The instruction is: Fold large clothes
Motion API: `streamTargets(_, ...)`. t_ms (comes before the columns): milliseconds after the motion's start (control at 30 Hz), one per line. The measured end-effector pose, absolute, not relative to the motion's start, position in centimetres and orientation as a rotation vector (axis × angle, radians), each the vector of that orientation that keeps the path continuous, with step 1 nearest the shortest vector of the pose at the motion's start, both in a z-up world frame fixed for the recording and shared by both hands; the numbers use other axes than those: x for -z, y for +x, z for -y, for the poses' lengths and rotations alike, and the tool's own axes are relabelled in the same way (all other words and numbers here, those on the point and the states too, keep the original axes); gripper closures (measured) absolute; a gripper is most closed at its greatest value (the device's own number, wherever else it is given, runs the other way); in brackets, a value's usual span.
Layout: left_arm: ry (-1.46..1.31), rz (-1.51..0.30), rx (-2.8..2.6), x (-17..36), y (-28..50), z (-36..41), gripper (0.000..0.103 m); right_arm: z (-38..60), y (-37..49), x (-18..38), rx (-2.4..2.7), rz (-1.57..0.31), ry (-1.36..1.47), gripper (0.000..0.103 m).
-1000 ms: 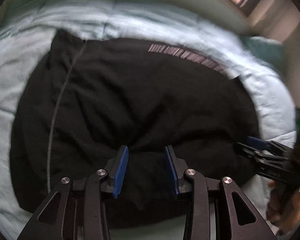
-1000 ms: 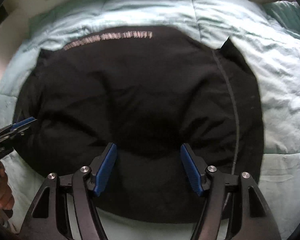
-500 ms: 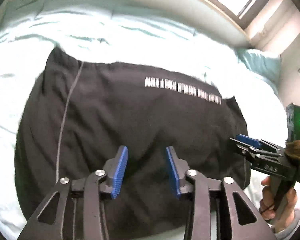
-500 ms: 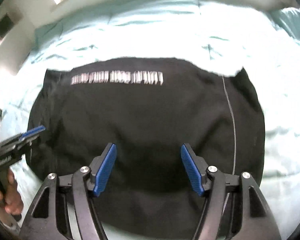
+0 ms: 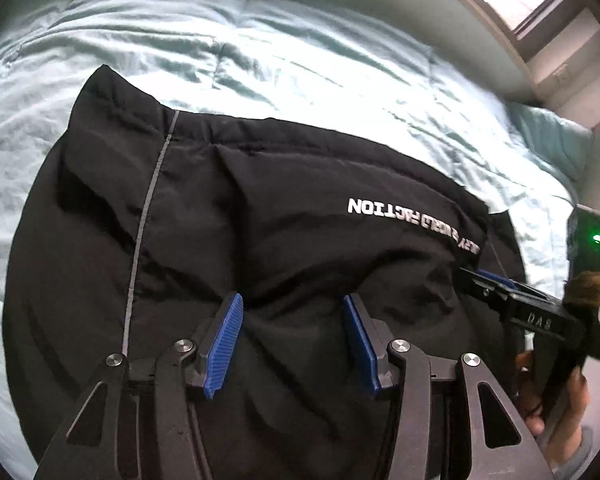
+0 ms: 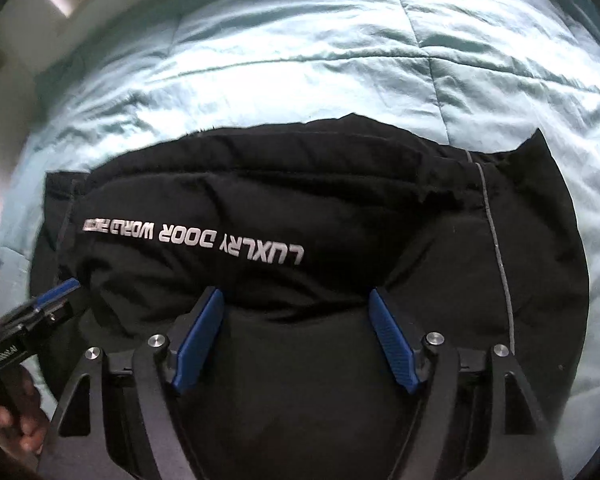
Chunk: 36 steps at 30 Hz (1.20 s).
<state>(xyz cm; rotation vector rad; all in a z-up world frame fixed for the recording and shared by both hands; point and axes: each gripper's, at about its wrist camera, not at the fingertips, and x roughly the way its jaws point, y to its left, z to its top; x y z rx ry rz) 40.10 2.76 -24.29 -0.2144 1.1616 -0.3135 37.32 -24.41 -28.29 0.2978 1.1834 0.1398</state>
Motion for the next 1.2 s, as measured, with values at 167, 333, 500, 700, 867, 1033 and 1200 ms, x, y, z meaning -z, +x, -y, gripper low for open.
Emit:
streamTargets(167, -0.251, -1.095, 0.328, 21.9, 37.9, -5.0, 0.049, 27.3, 34.3, 25.9, -0.184, -1.132, 0.416, 0.027)
streamTargets(333, -0.277, -1.069, 0.273, 19.8, 35.8, -9.4, 0.049, 30.8, 30.5, 24.2, -0.134, -1.090, 0.431, 0.026)
streamTargets(500, -0.334, -1.066, 0.170, 19.7, 34.6, -14.4, 0.049, 34.9, 27.3, 24.0, -0.041, -1.094, 0.413, 0.025)
streamTargets(700, -0.477, -1.086, 0.144, 20.7, 34.0, -18.4, 0.048, 38.7, 24.9, 24.9, 0.028, -1.114, 0.456, 0.025)
streamTargets(867, -0.494, -1.170, 0.138, 22.3, 35.0, -19.3, 0.042, 40.0, 24.2, 25.4, 0.038, -1.116, 0.460, 0.025)
streamTargets(1033, -0.539, -1.234, 0.153, 24.7, 36.4, -20.1, 0.042, 40.4, 25.2, 26.8, -0.002, -1.128, 0.505, 0.025)
streamTargets(1200, -0.654, -1.248, 0.238, 26.4, 37.7, -20.6, 0.042, 40.3, 26.8, 28.5, -0.038, -1.146, 0.517, 0.025)
